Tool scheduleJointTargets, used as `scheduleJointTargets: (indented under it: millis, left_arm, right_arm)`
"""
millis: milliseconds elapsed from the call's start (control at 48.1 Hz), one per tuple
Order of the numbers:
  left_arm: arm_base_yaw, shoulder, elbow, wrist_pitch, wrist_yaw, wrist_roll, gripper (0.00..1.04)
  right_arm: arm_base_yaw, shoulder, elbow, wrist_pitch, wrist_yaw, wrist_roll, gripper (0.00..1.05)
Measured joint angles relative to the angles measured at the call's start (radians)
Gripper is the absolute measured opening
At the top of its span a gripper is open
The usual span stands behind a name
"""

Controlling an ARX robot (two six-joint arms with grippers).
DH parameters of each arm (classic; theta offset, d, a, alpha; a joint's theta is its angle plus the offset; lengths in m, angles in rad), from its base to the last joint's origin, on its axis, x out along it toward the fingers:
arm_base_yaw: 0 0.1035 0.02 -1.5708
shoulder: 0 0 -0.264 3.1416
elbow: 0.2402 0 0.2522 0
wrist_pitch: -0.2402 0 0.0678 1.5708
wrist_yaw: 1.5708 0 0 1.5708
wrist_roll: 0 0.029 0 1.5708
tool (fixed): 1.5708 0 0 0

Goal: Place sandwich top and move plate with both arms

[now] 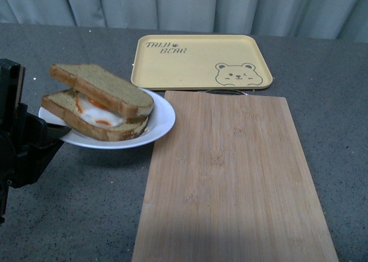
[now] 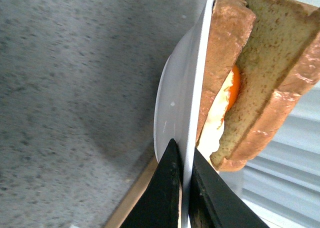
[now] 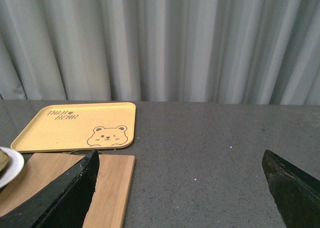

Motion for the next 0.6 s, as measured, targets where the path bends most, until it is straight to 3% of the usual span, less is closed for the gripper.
scheduleJointTargets:
  millis: [166, 333, 603]
  left_arm:
    - [-0.006, -0.018, -0.012, 0.174, 0.043, -0.032, 0.04]
    - [-0.043, 0.003, 0.064, 0.145, 0.011, -0.036, 0.04]
    - [-0.157, 0.166, 0.302, 0.084, -0.117, -0.085, 0.04]
  right_arm:
    - [0.0, 0.0, 0.0, 0.0, 0.0, 0.0, 0.95]
    - [0.0, 0.0, 0.0, 0.0, 0.0, 0.0, 0.95]
    - [0.0, 0.0, 0.0, 0.0, 0.0, 0.0, 0.95]
